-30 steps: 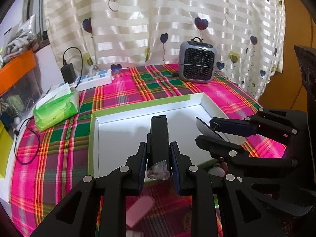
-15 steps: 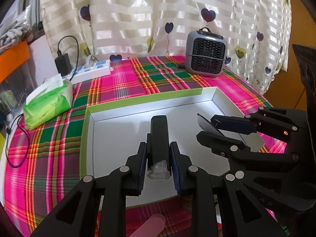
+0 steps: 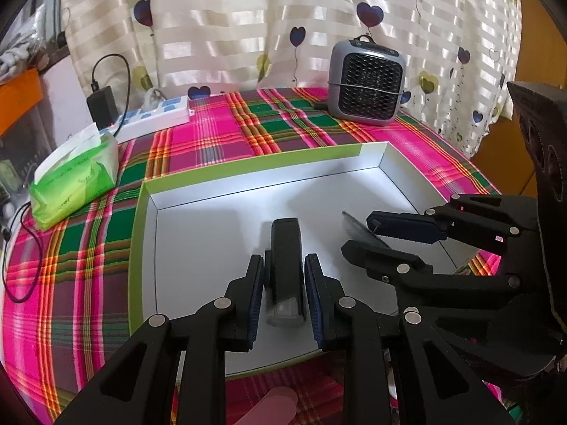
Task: Organize objects
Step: 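Carry power bank into white box with left tool while right tool carries oval gadget in, then open left gripper releasing power bank while right gripper releases oval gadget in box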
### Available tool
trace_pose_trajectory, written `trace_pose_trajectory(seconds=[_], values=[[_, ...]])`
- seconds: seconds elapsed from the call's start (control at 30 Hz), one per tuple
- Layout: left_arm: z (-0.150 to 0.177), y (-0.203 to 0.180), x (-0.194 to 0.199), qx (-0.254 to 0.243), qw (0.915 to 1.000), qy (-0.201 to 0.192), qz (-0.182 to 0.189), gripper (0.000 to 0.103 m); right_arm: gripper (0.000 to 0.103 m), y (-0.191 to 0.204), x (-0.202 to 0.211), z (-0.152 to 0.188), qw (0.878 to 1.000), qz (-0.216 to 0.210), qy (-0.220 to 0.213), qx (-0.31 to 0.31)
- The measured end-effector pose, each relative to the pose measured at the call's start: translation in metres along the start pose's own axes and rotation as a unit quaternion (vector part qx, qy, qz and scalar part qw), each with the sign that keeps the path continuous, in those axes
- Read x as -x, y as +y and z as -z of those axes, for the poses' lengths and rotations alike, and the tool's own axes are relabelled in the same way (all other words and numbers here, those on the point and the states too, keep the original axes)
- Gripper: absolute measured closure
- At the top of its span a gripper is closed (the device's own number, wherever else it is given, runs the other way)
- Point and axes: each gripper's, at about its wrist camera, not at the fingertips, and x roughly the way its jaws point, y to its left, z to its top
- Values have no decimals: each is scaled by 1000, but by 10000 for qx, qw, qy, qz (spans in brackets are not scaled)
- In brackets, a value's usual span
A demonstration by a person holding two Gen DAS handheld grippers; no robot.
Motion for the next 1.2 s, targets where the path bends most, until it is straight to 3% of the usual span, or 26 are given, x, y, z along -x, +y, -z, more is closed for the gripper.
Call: trace_pose_trajectory(seconds=[0.27,0.57,1.2], values=[[-1,-2,8,42,9999,-84,68,81,68,-2,13,0,9998,58,-174,-45],[6,-8,35,114,9994,-316,119,81,68,6,45,6,9988,8,-465,-124],[33,-20,64,39,9985,-499,199,81,68,19,79,34,9954,-497,-813,-105]])
